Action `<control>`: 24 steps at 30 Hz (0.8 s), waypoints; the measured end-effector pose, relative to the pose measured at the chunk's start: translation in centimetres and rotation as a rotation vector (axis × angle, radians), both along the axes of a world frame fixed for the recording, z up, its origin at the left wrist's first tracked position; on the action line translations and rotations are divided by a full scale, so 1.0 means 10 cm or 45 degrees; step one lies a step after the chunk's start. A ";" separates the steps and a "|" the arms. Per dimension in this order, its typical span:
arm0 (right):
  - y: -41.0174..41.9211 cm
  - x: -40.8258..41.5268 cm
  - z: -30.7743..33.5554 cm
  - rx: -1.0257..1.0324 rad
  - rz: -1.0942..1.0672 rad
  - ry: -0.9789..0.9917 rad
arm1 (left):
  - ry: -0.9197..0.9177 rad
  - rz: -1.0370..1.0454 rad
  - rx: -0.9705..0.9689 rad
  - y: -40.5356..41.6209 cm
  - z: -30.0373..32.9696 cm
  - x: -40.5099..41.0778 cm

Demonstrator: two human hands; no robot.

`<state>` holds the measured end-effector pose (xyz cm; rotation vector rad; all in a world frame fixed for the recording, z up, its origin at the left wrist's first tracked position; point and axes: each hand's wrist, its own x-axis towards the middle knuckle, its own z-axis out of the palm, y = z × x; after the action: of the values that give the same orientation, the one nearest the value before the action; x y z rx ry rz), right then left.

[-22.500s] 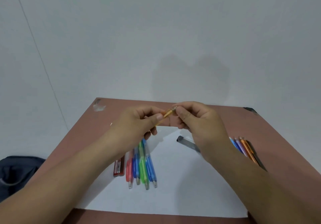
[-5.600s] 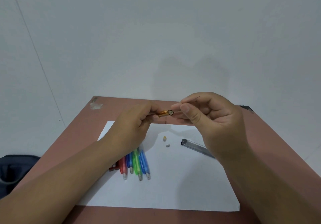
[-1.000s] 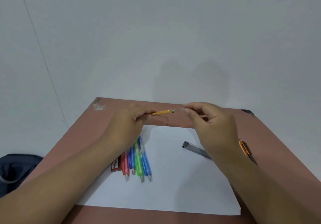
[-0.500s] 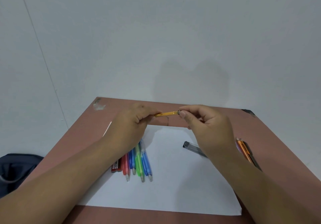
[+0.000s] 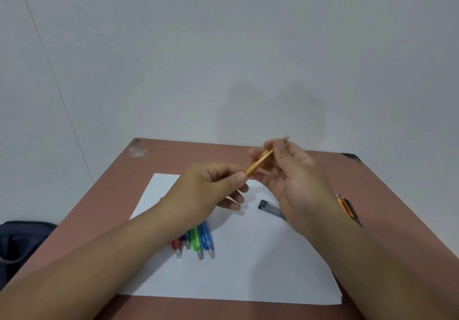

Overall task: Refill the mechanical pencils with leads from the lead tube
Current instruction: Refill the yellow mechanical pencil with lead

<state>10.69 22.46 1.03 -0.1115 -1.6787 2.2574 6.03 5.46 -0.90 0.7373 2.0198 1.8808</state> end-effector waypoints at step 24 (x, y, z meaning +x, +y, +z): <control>0.33 0.07 0.16 -1.029 0.259 0.326 | -0.539 -0.501 0.296 -0.03 0.05 0.10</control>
<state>11.36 25.74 2.59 0.1658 -0.6040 2.8185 7.01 5.21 -0.38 0.6626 1.3106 1.8558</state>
